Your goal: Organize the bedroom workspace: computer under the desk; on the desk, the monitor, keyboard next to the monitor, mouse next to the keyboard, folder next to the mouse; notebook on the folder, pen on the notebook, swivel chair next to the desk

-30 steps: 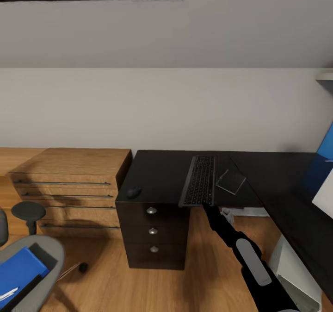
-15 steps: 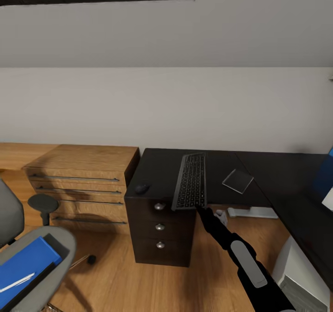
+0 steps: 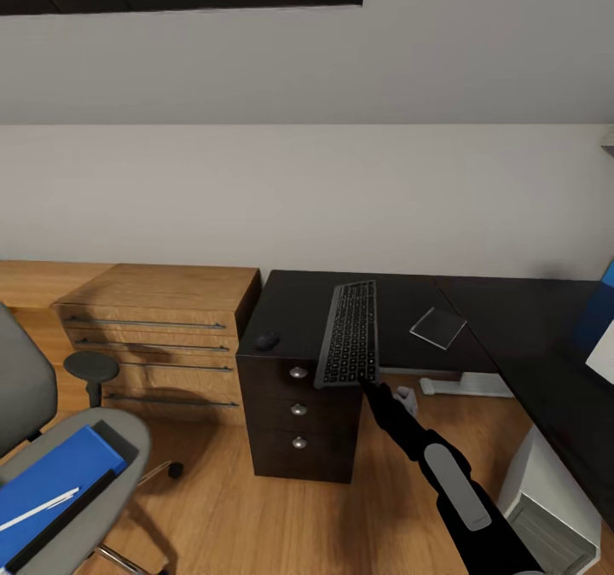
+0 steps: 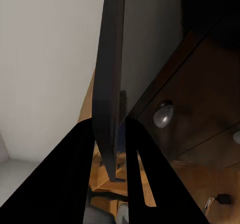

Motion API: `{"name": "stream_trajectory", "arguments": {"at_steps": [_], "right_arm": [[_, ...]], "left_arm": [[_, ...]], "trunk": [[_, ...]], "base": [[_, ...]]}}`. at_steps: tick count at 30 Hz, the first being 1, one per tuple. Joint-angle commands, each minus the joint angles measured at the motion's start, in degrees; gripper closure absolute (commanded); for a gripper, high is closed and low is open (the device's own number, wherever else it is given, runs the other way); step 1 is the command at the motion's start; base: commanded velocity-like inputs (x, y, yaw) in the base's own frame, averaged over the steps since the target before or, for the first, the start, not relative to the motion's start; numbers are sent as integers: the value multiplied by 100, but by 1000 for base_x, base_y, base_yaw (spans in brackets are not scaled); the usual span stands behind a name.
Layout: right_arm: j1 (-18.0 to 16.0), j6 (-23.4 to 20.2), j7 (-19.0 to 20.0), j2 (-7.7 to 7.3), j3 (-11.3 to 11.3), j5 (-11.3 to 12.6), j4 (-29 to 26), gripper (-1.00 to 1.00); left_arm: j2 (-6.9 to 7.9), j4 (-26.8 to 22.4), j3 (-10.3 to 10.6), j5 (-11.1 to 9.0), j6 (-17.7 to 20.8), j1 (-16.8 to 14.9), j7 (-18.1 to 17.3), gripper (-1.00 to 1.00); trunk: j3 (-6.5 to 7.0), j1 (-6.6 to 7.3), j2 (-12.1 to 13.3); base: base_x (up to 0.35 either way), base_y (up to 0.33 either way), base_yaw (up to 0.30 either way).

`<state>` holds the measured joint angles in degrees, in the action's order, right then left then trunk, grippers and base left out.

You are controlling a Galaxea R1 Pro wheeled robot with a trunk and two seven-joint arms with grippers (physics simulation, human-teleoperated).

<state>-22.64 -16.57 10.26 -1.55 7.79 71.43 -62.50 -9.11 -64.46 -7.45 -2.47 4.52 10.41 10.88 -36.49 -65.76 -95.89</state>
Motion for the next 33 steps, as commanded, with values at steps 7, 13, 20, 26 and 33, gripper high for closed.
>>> {"name": "stream_trajectory", "arguments": {"at_steps": [7,13,20,26,33], "right_arm": [[-3,11,-93,244,-3,34,21,100],[-10,-20,-248,364,-13,84,148,100],[-10,-497,-284,352,-12,1695,272,100],[-7,-797,-280,345,-35,2164,311,100],[-7,-820,-281,280,-32,2911,301,100]], "left_arm": [[-3,-14,-2,-26,31,5,11,-100],[-3,-14,-2,-25,31,2,11,-100],[-3,-14,-2,-19,31,1,11,-100],[-3,-14,-2,-24,31,2,11,-100],[-4,-14,-2,-26,31,1,11,-100]], "trunk": [[-4,0,-3],[-4,0,-3],[-4,0,-3],[-4,0,-3],[-4,0,-3]], "base": [[-1,0,0],[0,0,0],[0,0,0],[0,0,0],[0,0,0]]}}
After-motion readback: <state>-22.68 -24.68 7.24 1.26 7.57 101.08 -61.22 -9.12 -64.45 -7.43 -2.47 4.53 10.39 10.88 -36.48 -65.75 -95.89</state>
